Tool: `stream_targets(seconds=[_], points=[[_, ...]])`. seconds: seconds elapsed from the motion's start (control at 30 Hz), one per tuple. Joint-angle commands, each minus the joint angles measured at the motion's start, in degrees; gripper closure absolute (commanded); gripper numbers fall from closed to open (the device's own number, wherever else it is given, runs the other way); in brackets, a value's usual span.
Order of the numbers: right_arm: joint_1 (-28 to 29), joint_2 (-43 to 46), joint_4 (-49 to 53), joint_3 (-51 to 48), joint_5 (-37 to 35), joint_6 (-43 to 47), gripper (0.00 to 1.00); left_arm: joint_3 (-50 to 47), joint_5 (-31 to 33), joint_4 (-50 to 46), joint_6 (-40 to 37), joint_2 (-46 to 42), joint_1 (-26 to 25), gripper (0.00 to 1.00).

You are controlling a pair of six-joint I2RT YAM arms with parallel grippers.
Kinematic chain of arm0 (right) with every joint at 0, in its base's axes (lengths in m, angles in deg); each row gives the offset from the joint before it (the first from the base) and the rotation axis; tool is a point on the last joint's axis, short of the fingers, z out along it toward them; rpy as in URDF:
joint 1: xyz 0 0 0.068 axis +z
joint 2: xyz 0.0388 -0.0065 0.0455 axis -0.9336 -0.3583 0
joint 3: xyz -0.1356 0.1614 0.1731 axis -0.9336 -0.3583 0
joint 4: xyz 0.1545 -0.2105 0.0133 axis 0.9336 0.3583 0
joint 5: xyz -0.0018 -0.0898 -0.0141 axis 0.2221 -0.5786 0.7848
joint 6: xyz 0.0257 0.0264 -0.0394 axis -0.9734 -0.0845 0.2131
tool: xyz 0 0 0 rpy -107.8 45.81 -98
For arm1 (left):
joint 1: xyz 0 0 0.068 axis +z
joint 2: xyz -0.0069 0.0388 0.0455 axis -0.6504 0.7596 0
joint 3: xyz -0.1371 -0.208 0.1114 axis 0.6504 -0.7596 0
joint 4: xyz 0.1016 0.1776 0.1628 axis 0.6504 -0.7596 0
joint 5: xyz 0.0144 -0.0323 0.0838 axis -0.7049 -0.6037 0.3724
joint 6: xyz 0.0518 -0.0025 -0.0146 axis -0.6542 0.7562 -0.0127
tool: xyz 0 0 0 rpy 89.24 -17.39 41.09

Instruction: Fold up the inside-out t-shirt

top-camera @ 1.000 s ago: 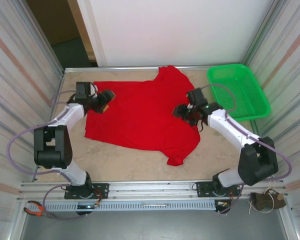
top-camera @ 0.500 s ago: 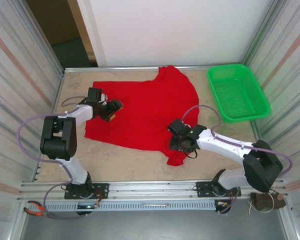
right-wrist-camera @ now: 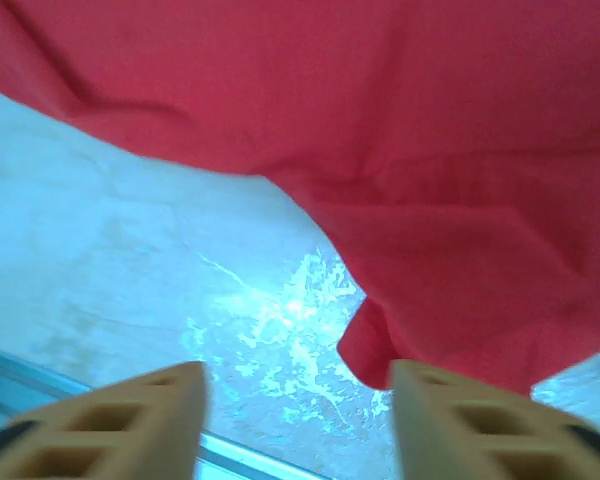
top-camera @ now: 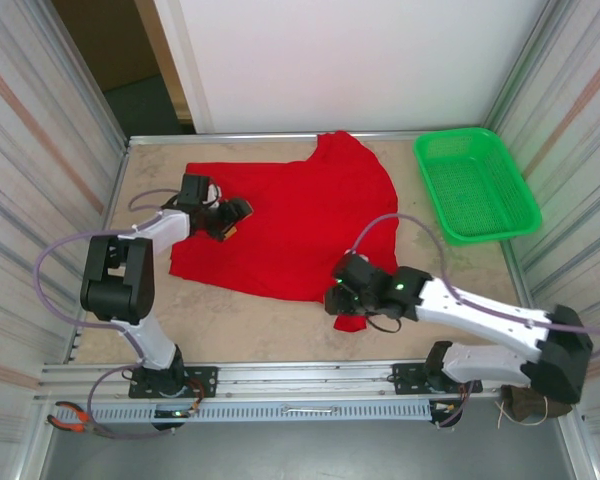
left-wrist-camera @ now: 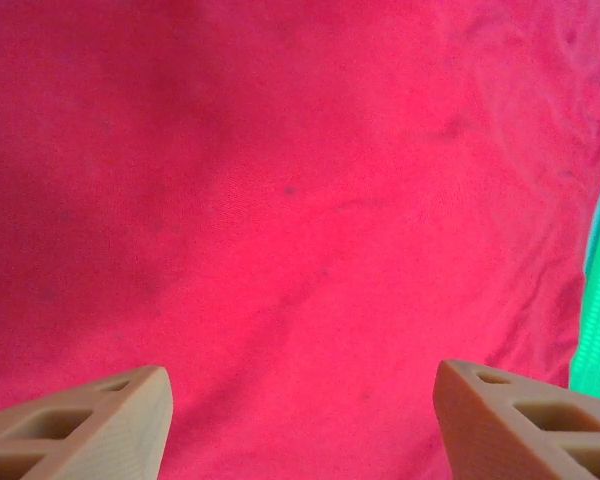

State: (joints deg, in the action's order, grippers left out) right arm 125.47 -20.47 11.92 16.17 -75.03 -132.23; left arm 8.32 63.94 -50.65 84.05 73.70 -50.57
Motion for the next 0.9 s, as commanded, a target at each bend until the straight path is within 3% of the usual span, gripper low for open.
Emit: stream_targets(seconds=[0.0,0.13,0.23,0.33,0.53,0.87], points=[[-12.6,8.6,8.0,0.0,-4.3,-0.3,0.41,2.5,0.7,-1.2,-2.3,-2.6,-2.2,0.30],[-30.6,13.6,7.8,-6.0,-1.2,-2.2,0.42,2.1,0.5,-0.5,-1.6,-0.7,-3.1,0.30],[-37.7,13.5,5.7,-9.8,-0.7,-2.3,0.45,2.0,0.7,0.2,-1.4,1.3,-2.9,0.30],[-43.7,11.3,-0.4,-13.8,6.0,-1.0,0.47,3.2,0.9,-0.7,-1.9,3.6,-2.6,0.30],[-47.2,5.1,-10.6,-18.2,13.5,0.5,0.48,4.6,0.9,-1.2,-1.9,6.4,-1.4,0.30],[-47.2,-4.5,-19.8,-20.1,17.2,-0.6,0.58,4.3,0.8,-0.5,-0.9,9.4,-0.2,0.30]])
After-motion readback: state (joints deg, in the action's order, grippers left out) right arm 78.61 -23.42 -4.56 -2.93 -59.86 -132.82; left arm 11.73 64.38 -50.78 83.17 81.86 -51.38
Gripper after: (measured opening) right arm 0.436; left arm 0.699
